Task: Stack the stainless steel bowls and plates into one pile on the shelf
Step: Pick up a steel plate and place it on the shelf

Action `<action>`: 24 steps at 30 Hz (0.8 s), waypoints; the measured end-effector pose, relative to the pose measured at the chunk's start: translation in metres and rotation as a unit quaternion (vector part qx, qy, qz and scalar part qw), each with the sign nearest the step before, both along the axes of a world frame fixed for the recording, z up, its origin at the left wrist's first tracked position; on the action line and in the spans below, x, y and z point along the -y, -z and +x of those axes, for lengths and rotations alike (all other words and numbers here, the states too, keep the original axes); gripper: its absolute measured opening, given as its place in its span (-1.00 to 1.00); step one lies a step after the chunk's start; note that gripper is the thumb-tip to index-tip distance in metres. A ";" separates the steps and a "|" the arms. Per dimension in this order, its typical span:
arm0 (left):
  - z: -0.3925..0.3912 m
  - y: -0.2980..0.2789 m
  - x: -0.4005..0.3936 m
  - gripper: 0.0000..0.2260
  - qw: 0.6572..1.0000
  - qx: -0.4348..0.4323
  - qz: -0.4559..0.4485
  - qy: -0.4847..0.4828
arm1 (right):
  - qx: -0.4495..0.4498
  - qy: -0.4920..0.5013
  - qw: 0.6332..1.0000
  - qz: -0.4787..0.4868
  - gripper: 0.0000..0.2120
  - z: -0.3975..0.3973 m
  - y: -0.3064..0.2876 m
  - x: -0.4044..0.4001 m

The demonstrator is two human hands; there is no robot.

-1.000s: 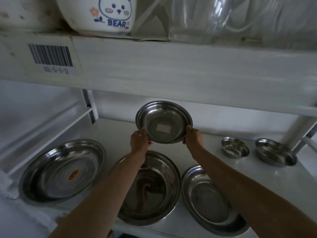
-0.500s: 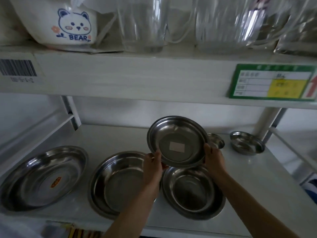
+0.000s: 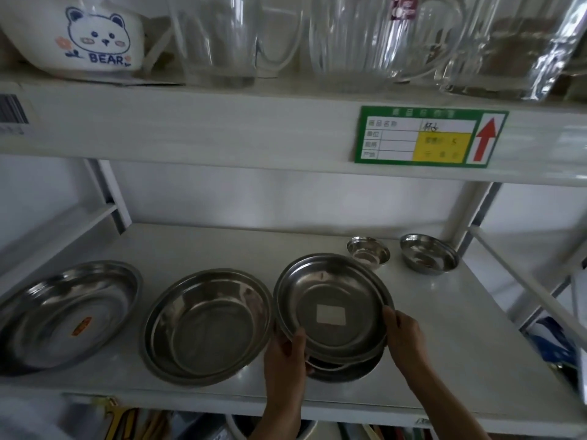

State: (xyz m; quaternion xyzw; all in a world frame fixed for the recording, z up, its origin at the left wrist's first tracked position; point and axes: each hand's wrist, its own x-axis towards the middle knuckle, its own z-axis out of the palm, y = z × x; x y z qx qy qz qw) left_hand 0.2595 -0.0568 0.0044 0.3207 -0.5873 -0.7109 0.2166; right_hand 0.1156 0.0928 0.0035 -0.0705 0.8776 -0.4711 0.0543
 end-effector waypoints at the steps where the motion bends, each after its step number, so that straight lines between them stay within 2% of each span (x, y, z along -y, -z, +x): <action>1: 0.003 0.002 -0.003 -0.78 1.000 0.013 0.001 -0.014 | 0.001 0.003 1.000 0.002 -0.56 0.003 0.003 -0.002; 7: 0.009 0.019 -0.012 -0.77 0.993 0.075 -0.026 -0.085 | 0.002 0.030 0.999 0.026 -0.62 0.016 0.024 -0.006; 12: 0.007 0.025 -0.012 -0.81 0.988 0.073 -0.053 -0.123 | -0.010 0.064 0.998 0.005 -0.71 0.025 0.028 0.000; 18: 0.008 0.033 -0.014 -0.84 0.986 0.041 -0.029 -0.159 | -0.010 0.111 0.993 -0.043 -0.90 0.031 0.029 0.006; 24: 0.005 0.035 -0.013 -0.81 0.984 0.035 -0.038 -0.170 | -0.010 0.139 0.988 -0.073 -0.90 0.033 0.034 0.010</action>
